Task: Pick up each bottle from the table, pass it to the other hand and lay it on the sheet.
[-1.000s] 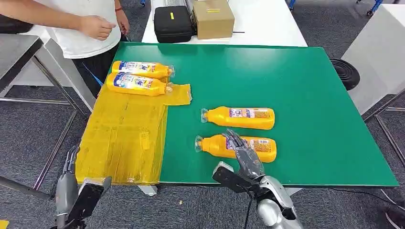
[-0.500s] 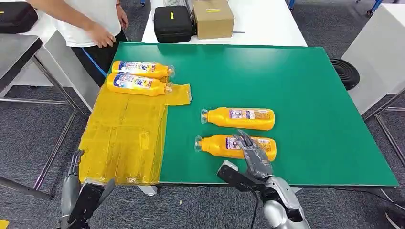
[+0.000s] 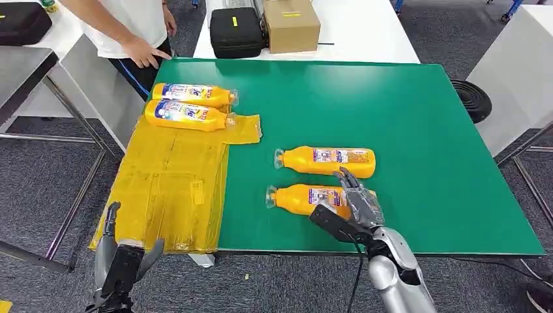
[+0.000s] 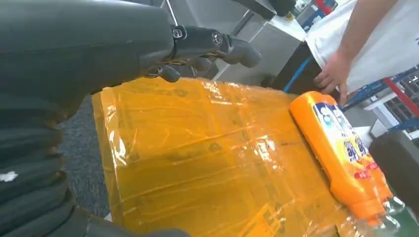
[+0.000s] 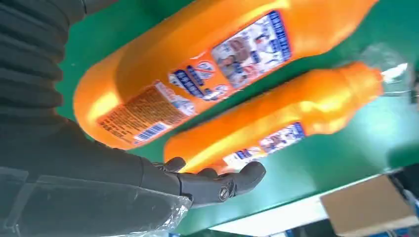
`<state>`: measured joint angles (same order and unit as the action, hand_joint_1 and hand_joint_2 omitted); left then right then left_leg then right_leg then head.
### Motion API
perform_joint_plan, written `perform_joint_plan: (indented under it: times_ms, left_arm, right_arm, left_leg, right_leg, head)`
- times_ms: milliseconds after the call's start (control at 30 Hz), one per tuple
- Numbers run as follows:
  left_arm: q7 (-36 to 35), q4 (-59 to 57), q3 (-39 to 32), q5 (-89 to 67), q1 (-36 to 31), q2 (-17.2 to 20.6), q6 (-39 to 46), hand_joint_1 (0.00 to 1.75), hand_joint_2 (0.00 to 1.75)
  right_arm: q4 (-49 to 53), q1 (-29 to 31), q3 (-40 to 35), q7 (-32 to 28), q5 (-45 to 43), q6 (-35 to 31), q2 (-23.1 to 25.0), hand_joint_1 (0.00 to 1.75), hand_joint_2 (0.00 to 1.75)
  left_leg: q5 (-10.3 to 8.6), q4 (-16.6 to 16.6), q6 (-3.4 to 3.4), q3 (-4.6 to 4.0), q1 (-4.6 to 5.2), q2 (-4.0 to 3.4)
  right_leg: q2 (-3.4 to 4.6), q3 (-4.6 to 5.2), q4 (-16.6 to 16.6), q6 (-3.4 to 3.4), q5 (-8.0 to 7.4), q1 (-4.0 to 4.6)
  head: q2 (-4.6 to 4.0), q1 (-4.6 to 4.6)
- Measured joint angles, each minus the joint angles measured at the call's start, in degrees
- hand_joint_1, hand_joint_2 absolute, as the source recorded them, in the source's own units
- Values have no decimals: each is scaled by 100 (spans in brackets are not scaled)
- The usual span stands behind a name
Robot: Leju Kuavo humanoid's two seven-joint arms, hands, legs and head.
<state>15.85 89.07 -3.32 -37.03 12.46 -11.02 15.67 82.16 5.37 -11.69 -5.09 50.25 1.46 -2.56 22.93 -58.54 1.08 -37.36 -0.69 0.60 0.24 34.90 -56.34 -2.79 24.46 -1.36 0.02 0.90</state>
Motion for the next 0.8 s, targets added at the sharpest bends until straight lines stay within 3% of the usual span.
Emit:
perform_joint_plan:
  times_ms: [800]
  left_arm:
    - [-46, -175, 90, 245, -168, 11, 181, 0, 175]
  right_arm:
    - [-634, 236, 90, 188, 52, 369, -83, 0, 175]
  left_leg:
    - [-1, 0, 0, 5, 0, 0]
  right_leg:
    - [0, -5, 0, 0, 0, 0]
  head:
    - [0, 2]
